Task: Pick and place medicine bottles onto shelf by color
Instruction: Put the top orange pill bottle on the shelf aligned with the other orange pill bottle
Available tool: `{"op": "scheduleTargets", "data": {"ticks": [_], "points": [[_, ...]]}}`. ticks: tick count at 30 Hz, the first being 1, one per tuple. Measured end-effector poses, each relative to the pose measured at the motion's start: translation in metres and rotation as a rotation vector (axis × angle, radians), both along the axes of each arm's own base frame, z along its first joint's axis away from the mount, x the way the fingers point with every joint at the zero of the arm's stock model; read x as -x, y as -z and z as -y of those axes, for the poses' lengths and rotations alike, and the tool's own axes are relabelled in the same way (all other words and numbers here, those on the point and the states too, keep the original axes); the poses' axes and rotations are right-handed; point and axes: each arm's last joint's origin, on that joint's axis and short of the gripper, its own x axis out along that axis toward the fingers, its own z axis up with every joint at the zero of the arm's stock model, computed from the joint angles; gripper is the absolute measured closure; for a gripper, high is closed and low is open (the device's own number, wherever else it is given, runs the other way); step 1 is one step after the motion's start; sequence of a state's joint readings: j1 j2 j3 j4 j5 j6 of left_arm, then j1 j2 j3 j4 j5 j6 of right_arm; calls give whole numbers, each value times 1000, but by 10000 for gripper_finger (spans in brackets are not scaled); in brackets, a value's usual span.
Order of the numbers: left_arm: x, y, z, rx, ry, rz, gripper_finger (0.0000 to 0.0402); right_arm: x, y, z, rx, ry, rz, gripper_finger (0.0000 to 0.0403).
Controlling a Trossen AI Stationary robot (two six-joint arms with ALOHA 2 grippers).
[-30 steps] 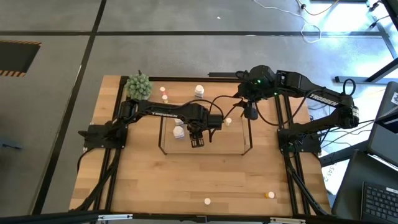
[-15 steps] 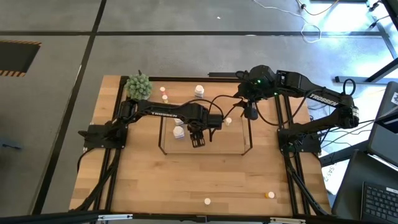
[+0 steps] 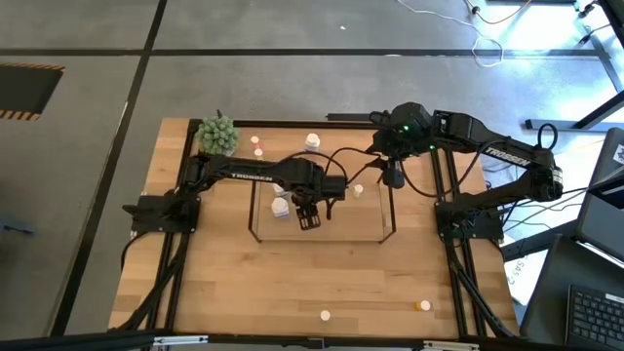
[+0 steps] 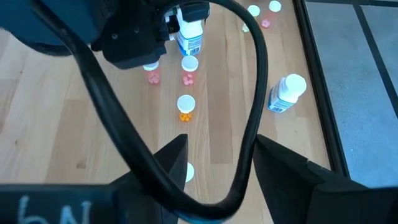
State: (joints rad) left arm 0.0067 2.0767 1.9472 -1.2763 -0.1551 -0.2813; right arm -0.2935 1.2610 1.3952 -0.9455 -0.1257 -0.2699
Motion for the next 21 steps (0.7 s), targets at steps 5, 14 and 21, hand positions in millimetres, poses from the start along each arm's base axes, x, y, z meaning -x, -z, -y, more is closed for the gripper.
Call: {"op": "scheduleTargets", "data": {"ticks": [5, 14, 21], "points": [[6, -12, 0, -17, -8, 26, 223, 0, 0, 0, -1, -1, 2, 224], [17, -28, 0, -41, -38, 46, 223, -1, -1, 0, 1, -2, 9, 224], [27, -43, 4, -51, -70, 68, 223, -1, -1, 0, 2, -1, 10, 224]]}}
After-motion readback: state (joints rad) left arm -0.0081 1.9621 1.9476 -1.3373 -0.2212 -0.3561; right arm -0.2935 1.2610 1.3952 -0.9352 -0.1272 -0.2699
